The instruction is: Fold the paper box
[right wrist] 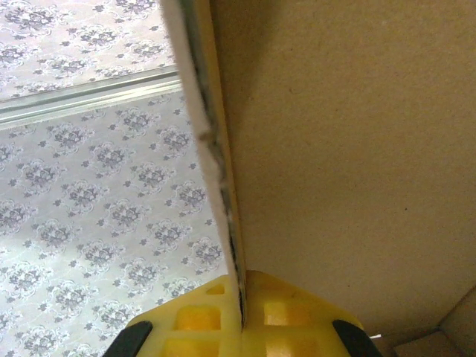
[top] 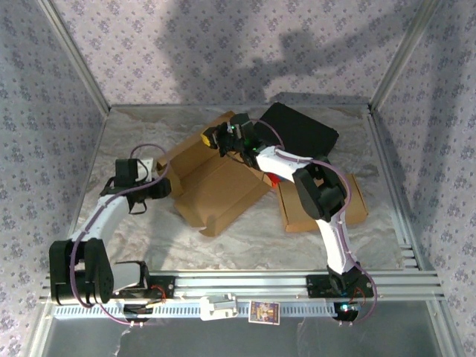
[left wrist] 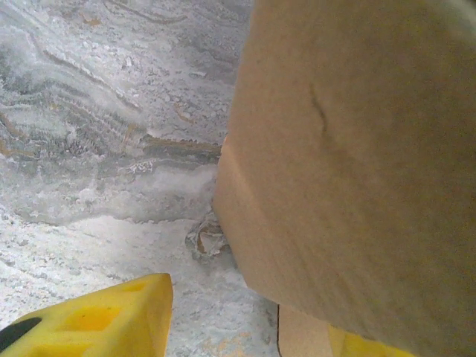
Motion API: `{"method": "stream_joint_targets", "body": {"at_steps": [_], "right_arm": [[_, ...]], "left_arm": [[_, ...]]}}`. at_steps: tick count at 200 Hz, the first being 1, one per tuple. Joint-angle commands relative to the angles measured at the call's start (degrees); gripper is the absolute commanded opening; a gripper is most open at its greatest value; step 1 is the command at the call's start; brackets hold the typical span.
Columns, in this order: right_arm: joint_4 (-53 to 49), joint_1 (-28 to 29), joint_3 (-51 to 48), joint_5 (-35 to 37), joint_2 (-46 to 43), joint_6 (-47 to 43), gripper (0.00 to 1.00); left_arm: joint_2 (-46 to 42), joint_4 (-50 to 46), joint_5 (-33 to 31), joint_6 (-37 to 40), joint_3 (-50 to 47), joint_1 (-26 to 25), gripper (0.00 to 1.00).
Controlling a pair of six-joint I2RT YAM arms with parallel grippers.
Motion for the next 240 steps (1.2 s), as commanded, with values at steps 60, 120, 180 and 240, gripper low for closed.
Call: {"method": "stream_joint_targets", "body": {"at_steps": [60,120,180,240], "right_arm": [[-2.18,1.39,-4.05,1.05,-1.35,0.59,0.0],[-2.71,1.43,-3.9,1.09,-1.21,0.54,0.0],[-2.27,1.8,-4.18,1.39,-1.35,1.29,0.0],[-3.23,2.01,-3.9,1.37,-1.7,1.79,0.0]], "left_arm": [[2.26,11.01,-10.76,-6.02,-0.18,-5.66,0.52],[3.86,10.32,-13.9,-8.81,0.97,-8.88,0.46],[4.95,11.24,-21.06,-12.57,1.04,-12.37,0.33],[10.07,9.18,-27.52,-15.23,5.34,-15.93,0.17]]}}
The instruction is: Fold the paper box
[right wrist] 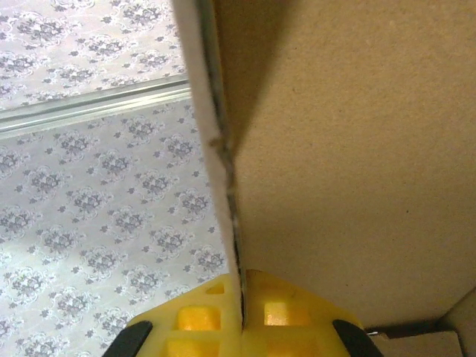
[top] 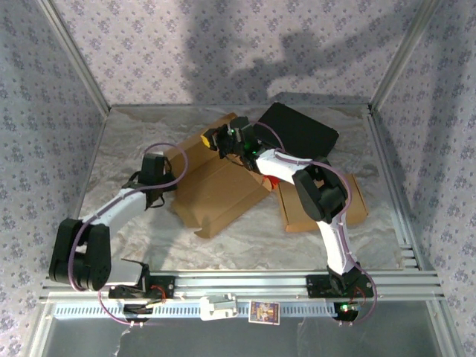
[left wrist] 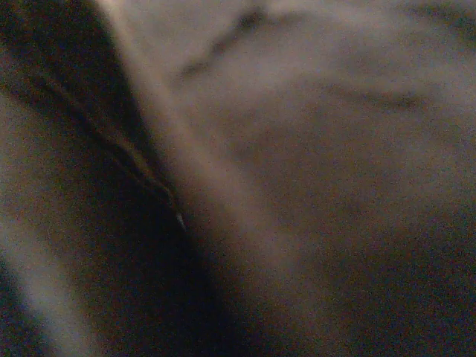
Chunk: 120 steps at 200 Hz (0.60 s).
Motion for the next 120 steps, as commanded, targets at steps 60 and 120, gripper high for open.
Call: {"method": "stream_joint_targets", "body": {"at_steps": [60,120], "right_arm": [[-5.48,0.98,-0.95,-1.96,-0.67,1.28,0.0],[-6.17,1.04,1.09,-2.68,-0.24,1.74,0.0]], "left_arm": [[3.8,-0.93,-6.2,-4.03,4.16,-3.88,0.05],[2.78,-5.93,-13.05,-6.88,6.24,-5.1,0.0]]}}
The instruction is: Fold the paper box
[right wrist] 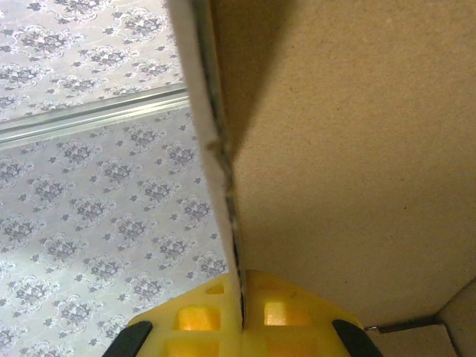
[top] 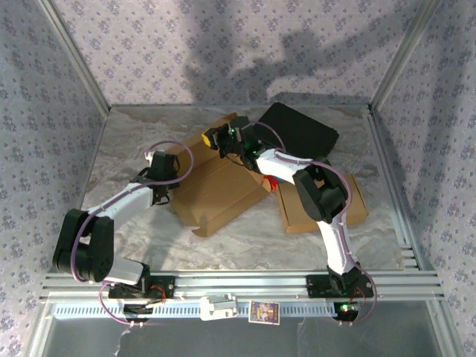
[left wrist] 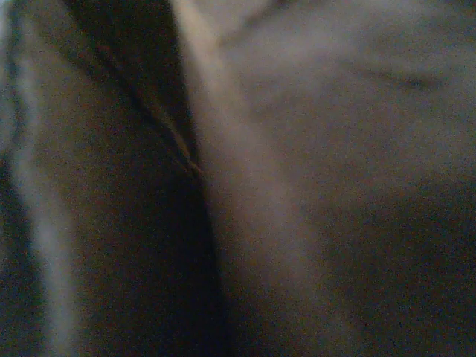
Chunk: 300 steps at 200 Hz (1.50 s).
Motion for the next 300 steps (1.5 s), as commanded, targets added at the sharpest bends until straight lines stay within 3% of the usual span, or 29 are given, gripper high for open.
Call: {"method": "stream_joint_targets", "body": {"at_steps": [1,18,51,74,102,127,163,237,300], "right_arm": [[-5.96,1.04,1.08,-3.21,-0.13,1.01,0.0],[-6.63,1.13,2.18,-3.25,-0.19,0.8,0.0],[-10.9,-0.06,4.02,-3.02,-2.5,-3.64,0.34],[-17.06,-1.39,7.13,-3.75,-4.92,-9.31,0.49],[-22.46,-3.1,9.01,-4.61,-8.59,-15.28,0.55],[-26.97,-4.79,8.15,-4.63,-12.64,-20.04,0.56],[-33.79,-5.57,6.16,-2.87,-16.91,-23.53,0.54],[-51.73,-3.29,16.46,5.24,-13.26,-29.06,0.47],[-64.26,-3.88,32.06,10.24,-3.85,-38.57,0.48]], "left_arm": [[-0.39,-2.6,-2.3,-1.87,3.06,-1.13,0.0],[-1.17,-5.42,-4.88,-2.77,3.54,-1.14,0.0],[-4.51,-9.7,-6.4,0.93,3.78,-0.6,0.0],[-8.16,-11.73,-2.53,6.12,3.28,2.29,0.0],[-11.55,-13.79,5.57,13.03,2.62,8.73,0.0],[-12.81,-14.78,14.76,18.76,2.64,14.72,0.0],[-10.83,-17.12,19.99,22.3,4.33,18.05,0.0],[-4.94,-12.72,21.43,16.4,8.26,17.67,0.0],[-1.02,-10.36,21.96,19.36,11.54,16.42,0.0]]}}
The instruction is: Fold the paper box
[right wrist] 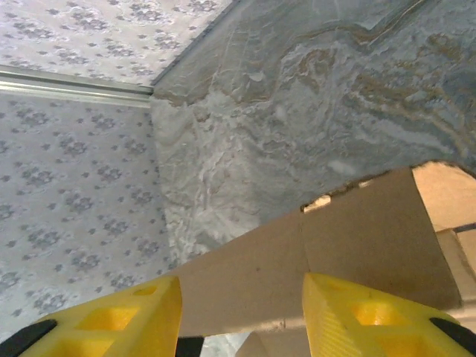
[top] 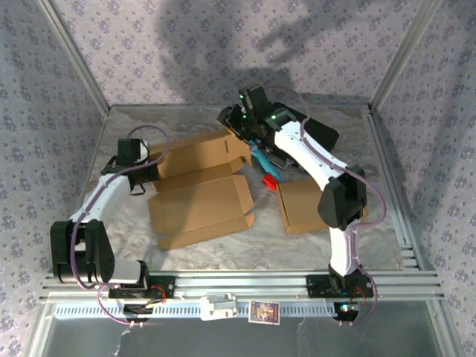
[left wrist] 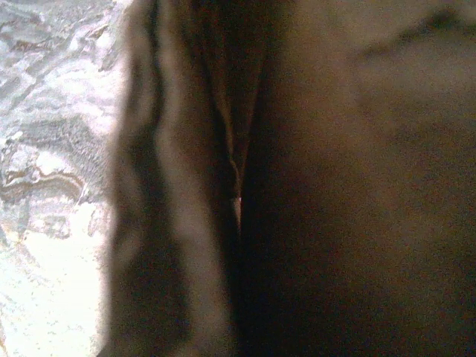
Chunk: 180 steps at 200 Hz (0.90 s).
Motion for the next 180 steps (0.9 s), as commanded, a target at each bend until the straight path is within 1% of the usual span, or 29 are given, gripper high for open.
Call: {"method": "stream_joint_targets", "body": {"at_steps": [1,15,30,43,65,82,103,129,152,170,180], "right_arm": [[-8.52,-0.54,7.69,2.85,4.65,-6.45,0.48],[-10.5,-0.78,10.31,2.39,6.7,-8.03,0.47],[-11.28,-0.88,9.87,1.62,7.3,-8.11,0.47],[-11.23,-0.59,7.76,1.33,6.19,-8.16,0.47],[-9.27,-0.34,2.34,3.45,2.42,-8.32,0.48],[-8.23,-0.62,0.18,2.77,1.65,-8.41,0.49],[-7.23,-0.99,0.4,0.29,3.12,-9.35,0.49],[-5.85,-0.51,3.99,-2.0,5.41,-9.38,0.49],[-4.58,-0.01,5.93,-4.3,6.31,-7.14,0.51],[-3.43,0.08,5.0,-6.48,5.8,-3.77,0.51],[-0.78,0.08,3.93,-6.62,4.93,-2.62,0.52]], "left_arm": [[1.08,1.72,1.7,1.09,2.55,-0.16,0.0],[1.29,1.9,1.7,1.09,2.73,-0.17,0.0],[1.63,2.05,1.84,0.76,2.9,-0.24,0.0],[1.93,1.79,1.93,0.65,3.18,-0.21,0.0],[2.46,1.74,1.96,0.82,3.37,-0.16,0.0],[2.77,1.83,2.22,0.91,3.45,-0.2,0.0],[3.14,2.27,3.14,1.25,3.45,-0.33,0.0],[3.8,1.96,3.58,1.96,3.98,-0.58,0.0],[4.12,1.85,4.44,1.81,4.31,-0.67,0.0],[4.38,1.84,4.86,1.43,4.51,-0.68,0.0],[4.67,1.64,5.06,1.27,4.89,-0.68,0.0]]}}
